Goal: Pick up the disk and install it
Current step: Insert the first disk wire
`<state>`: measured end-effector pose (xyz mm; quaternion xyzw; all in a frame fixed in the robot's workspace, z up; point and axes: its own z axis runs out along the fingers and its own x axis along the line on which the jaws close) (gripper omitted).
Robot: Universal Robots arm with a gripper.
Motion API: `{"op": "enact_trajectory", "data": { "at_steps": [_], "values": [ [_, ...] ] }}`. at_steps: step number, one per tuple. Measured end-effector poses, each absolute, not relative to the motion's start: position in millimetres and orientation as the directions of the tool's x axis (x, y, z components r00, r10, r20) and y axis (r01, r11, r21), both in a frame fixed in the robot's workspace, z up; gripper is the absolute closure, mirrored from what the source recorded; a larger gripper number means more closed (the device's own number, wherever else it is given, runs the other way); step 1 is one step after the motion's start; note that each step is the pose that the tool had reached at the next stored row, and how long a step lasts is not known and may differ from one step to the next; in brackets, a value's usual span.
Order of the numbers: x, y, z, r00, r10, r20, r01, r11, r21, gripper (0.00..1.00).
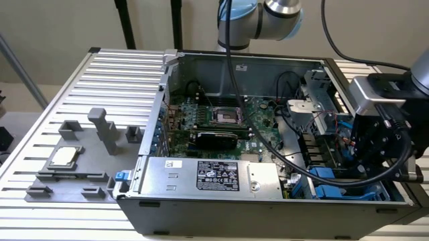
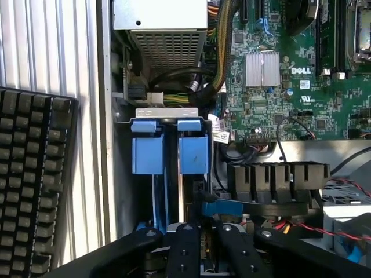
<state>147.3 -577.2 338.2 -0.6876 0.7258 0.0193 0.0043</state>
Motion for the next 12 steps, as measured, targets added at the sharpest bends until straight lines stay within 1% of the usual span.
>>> {"op": "enact_trajectory", "data": {
  "at_steps": [12],
  "values": [
    [147.0,-574.9,333.8,-0.081,-0.996,-0.032,-0.997,0.081,0.021,0.83]
  ]
}}
